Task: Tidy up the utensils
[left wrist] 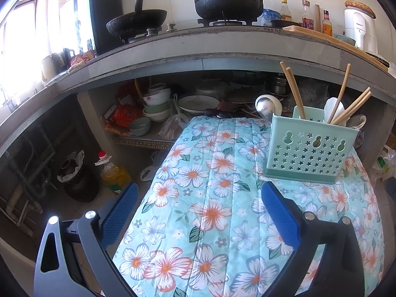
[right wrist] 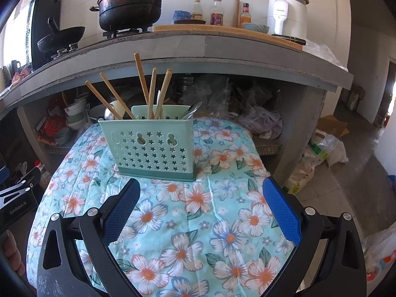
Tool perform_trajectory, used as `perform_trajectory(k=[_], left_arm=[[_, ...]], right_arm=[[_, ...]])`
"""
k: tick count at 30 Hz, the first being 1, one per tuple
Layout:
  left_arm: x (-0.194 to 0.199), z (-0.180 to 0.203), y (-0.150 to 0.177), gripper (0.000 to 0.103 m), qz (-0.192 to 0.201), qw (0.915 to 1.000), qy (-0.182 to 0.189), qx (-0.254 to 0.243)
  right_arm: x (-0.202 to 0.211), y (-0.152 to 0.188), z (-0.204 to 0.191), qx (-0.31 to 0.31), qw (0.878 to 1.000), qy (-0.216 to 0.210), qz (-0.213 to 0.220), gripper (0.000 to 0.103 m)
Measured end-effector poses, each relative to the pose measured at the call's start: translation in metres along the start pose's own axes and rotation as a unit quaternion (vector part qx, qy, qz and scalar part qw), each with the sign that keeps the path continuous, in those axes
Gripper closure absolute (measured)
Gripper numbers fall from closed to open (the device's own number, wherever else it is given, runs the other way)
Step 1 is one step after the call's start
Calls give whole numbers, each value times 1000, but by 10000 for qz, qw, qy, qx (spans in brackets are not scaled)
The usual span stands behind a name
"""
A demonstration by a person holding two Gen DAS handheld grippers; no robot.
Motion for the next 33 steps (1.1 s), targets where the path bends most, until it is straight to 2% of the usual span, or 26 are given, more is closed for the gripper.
perform_trajectory(k=[33], left_arm=[[0,0,0,6,-5,10000,-1,-9]], right_arm=[[-1,2,0,-9,10000,-22,-26,8]])
Point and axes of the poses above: each gripper's, at about its wrist camera, not at the fingertips, and x roughly against the way its jaws point, z to its right, y to its underside, the point moved 9 cm from there along -x, roughly the way its jaws point, and after that the axes turned 5 degrees about z, right-handed, at the moved point
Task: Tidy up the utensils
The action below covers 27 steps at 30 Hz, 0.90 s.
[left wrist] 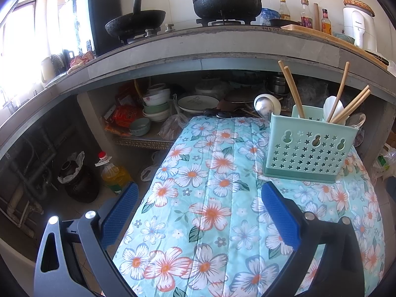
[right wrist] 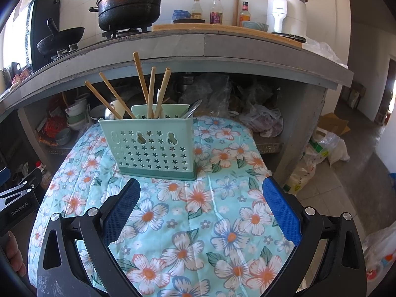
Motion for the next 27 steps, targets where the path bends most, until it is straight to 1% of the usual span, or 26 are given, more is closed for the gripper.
perform_trajectory(k=[27], left_arm=[[-2,-3,0,6,2,10000,-3,-9]], right_arm=[[1,0,-3,4,10000,-17,-13,8]])
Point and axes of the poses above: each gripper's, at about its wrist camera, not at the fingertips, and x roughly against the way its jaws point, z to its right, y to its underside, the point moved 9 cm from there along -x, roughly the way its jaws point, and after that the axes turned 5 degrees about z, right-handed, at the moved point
